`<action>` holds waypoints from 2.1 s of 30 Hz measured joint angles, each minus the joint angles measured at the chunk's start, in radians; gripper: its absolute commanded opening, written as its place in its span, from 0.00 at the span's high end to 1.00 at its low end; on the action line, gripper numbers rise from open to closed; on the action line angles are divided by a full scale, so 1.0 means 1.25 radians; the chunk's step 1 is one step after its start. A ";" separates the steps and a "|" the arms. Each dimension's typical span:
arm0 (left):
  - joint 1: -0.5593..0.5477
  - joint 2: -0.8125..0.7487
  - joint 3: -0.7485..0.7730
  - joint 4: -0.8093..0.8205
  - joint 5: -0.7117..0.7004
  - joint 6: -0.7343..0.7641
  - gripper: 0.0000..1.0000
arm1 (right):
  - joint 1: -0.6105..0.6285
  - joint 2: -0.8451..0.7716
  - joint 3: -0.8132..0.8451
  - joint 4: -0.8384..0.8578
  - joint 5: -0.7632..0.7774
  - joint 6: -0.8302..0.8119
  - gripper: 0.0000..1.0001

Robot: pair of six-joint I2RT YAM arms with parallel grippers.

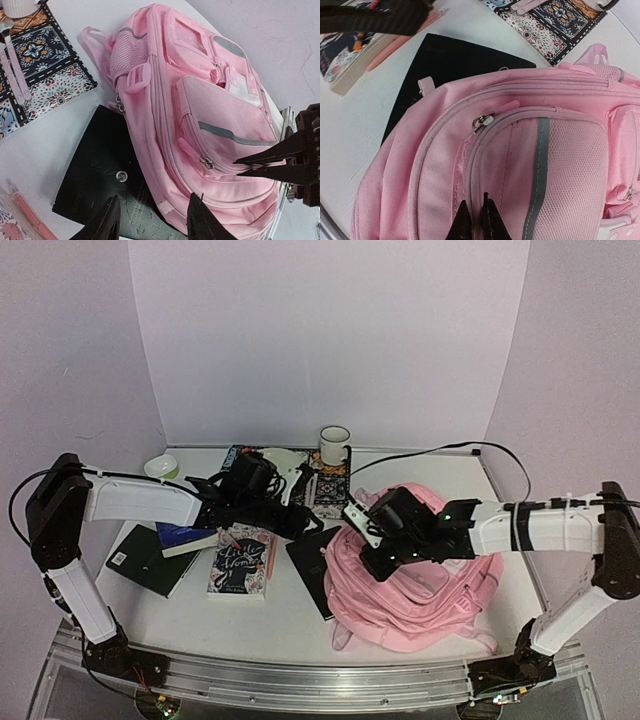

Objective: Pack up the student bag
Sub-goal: Pick up the student bag from the upper front pocket, then pick up the upper front pocket of the student bag.

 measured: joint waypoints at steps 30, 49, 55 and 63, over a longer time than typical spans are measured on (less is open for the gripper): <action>-0.095 0.059 0.023 0.023 0.261 0.448 0.44 | -0.003 -0.165 -0.091 -0.069 -0.208 -0.153 1.00; -0.107 0.086 0.020 0.127 0.219 0.533 0.49 | -0.005 -0.199 -0.124 -0.042 -0.226 -0.141 1.00; -0.109 0.084 -0.040 0.199 0.226 0.527 0.48 | -0.005 -0.247 -0.165 0.001 -0.221 -0.124 1.00; -0.109 0.081 -0.049 0.238 0.252 0.524 0.50 | -0.003 -0.253 -0.172 0.023 -0.220 -0.116 1.00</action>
